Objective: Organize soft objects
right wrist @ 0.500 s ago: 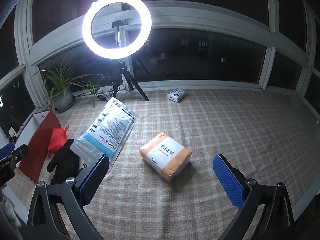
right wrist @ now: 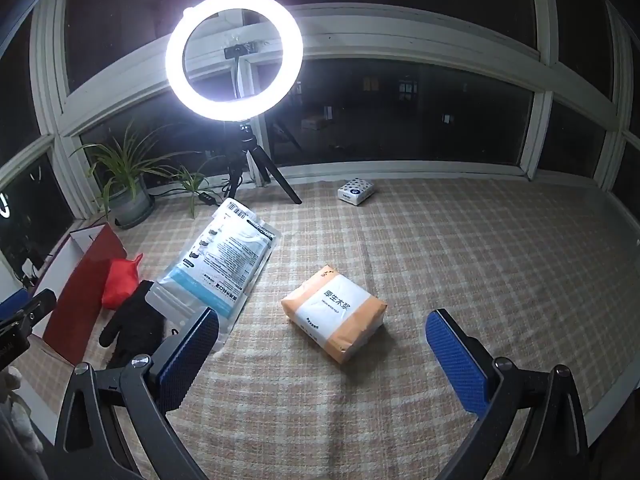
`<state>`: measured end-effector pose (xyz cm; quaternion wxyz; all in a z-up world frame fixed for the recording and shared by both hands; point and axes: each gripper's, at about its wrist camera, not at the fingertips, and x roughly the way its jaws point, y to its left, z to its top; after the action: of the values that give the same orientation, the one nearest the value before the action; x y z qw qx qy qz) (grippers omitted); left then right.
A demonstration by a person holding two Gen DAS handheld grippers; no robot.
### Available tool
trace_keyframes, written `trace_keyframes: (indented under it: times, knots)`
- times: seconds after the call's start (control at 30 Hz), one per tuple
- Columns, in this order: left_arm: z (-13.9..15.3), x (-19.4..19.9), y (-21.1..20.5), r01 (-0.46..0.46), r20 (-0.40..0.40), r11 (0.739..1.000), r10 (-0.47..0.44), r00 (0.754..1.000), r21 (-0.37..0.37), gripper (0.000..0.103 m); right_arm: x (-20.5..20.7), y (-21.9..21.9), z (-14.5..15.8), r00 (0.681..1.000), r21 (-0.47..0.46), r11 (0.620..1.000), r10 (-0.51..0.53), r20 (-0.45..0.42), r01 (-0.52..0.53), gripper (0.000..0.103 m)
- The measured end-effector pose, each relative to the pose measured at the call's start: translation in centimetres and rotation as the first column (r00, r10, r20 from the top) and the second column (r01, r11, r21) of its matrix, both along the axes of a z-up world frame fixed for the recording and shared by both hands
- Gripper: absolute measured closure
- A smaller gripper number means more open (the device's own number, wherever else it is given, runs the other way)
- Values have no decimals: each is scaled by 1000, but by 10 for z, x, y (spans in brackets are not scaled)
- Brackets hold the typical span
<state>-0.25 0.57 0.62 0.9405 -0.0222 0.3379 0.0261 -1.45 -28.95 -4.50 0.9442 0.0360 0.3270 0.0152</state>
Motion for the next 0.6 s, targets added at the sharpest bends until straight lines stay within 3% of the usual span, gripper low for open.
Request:
trace_keyframes:
  times: [0.6]
  knots:
    - [-1,-6,3,-9,7,1000,9,1000,-2,17,-3,0,3,1000,3,1000,7,3,-7,1]
